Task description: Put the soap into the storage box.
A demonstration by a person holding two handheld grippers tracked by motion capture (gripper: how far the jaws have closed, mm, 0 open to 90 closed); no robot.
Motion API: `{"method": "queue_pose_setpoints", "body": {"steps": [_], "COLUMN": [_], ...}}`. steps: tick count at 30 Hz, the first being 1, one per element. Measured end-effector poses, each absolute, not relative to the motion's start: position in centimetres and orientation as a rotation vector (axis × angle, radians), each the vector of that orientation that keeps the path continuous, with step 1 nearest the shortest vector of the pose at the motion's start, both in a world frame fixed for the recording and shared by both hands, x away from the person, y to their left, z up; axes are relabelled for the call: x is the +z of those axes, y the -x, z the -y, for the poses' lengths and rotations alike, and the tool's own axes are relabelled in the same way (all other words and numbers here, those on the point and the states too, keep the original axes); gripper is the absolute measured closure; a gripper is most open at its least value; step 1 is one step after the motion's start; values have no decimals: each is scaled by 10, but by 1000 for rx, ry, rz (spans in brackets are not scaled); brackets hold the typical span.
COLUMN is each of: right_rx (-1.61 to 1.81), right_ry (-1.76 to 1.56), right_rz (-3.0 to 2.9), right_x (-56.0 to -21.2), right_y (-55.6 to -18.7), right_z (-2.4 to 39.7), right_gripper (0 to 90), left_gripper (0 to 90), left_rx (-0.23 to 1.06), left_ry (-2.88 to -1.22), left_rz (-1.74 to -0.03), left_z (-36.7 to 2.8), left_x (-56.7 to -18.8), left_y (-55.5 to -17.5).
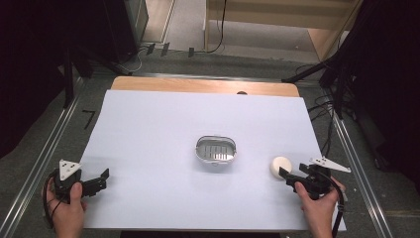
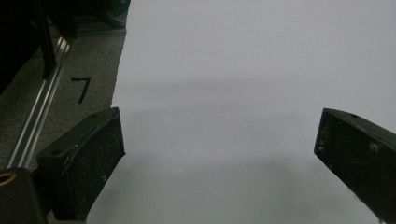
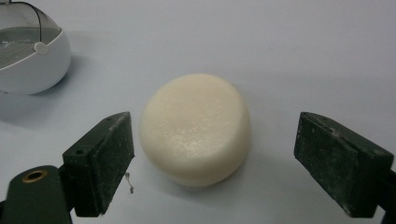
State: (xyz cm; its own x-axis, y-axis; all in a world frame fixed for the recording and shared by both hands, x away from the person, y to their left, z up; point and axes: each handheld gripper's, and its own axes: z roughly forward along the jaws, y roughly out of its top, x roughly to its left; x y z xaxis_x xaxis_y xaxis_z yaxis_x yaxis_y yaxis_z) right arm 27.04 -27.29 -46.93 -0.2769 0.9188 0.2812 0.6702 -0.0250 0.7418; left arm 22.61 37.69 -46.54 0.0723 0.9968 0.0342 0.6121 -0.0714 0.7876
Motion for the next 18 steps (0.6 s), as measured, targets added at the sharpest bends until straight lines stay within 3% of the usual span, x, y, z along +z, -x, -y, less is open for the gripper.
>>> {"method": "queue_pose_setpoints", "body": {"steps": [18], "right_rx": [1049], "right_ry": [-1691], "right_rz": [-2016], "right_x": [-481], "right_y": [-290], "right_z": [241], "right_gripper": [136], "left_gripper": [21], "left_rx": [812], "left_ry": [-1752], "left_rz": [-1600], "left_z": [-377], "left_x": [-465], "left_y": [-226]}}
